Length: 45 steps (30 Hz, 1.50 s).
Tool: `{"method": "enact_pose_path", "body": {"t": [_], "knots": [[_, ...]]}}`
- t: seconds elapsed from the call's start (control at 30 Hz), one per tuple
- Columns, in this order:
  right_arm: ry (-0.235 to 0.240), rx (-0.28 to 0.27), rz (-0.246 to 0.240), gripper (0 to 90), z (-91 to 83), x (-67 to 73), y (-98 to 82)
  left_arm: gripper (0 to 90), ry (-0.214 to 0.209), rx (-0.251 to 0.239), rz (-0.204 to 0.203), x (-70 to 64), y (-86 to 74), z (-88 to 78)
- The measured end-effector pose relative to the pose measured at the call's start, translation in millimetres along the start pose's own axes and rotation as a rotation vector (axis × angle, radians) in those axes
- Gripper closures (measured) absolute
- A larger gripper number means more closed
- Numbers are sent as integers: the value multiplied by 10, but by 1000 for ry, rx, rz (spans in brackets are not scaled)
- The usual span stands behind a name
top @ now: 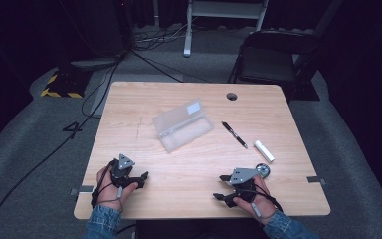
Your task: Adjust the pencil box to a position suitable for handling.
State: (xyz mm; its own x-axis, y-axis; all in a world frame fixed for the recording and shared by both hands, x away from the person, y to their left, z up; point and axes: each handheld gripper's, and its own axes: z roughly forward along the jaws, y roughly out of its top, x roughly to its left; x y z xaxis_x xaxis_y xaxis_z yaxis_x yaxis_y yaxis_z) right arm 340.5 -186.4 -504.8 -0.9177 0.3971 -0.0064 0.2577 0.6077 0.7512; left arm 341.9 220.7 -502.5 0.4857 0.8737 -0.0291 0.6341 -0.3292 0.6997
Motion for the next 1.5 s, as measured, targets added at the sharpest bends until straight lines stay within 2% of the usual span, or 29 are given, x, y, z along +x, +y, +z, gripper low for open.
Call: {"method": "enact_pose_path", "body": {"t": [0.07,0.2,0.47,0.7,0.77,0.97,1.1,1.27,1.33,1.43,1.5], "knots": [[0,0,0,306,0,0,0,324,1,9,-7,6,19,-30],[0,0,0,307,0,0,0,365,-8,-16,-3,-21,92,-103],[0,0,-2,302,1,1,0,388,-75,-34,-2,-57,268,-150],[2,0,-1,302,1,0,0,394,-93,-80,0,-18,442,-195],[2,0,-1,302,1,0,0,396,-97,-89,-11,-17,479,-192],[-1,-1,-4,302,1,0,-1,405,-112,-106,-13,-4,596,-154],[-1,-1,-4,304,1,0,-1,408,-122,-117,2,-13,689,-118],[1,-2,0,310,0,-3,-2,415,-133,-118,19,-69,801,-28],[-2,-2,2,310,-1,-1,-3,416,-139,-118,38,-80,850,13],[-5,-2,4,310,-3,2,-5,419,-155,-128,33,-93,887,78],[-6,-1,7,310,-5,3,-7,420,-159,-115,36,-95,920,149]]}}
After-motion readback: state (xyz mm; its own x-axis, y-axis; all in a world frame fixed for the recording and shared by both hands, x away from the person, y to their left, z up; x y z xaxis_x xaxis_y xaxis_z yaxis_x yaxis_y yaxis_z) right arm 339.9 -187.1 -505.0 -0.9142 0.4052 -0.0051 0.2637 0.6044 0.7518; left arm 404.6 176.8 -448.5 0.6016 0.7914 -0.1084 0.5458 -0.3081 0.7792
